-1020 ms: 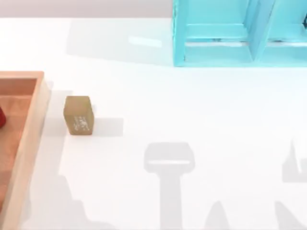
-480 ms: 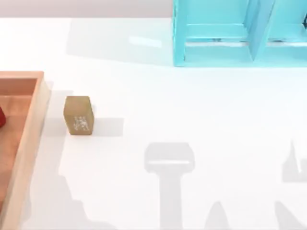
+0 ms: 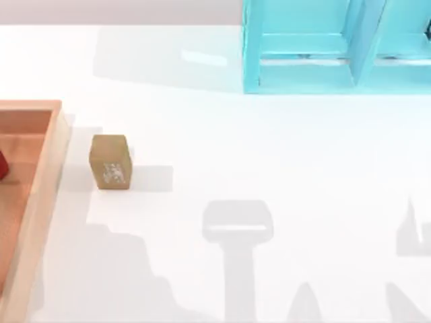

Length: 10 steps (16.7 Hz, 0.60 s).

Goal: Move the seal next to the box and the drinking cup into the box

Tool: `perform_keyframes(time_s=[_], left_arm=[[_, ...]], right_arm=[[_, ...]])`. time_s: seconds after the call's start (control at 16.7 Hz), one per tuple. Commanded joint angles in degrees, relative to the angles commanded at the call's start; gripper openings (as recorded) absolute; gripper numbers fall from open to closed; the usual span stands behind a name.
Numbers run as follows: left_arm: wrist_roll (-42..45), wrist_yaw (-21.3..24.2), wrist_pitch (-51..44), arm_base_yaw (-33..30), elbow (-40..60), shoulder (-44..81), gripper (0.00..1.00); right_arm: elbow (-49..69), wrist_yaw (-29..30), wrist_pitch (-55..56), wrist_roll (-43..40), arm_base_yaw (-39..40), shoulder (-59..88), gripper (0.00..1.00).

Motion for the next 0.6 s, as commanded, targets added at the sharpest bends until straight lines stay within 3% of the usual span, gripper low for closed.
perform_keyframes(time_s=[0.36,0.6], left_arm=[[1.34,1.96,-16.00,1.07,7.68,-1.95,1.00],[1.24,3.86,-19.11,-0.02,6.32,-2.88,1.00]], right_arm=[[0.00,0.00,0.00,0.00,0.00,0.00,1.00],[0.00,0.00,0.00,0.00,0.00,0.00,1.00]])
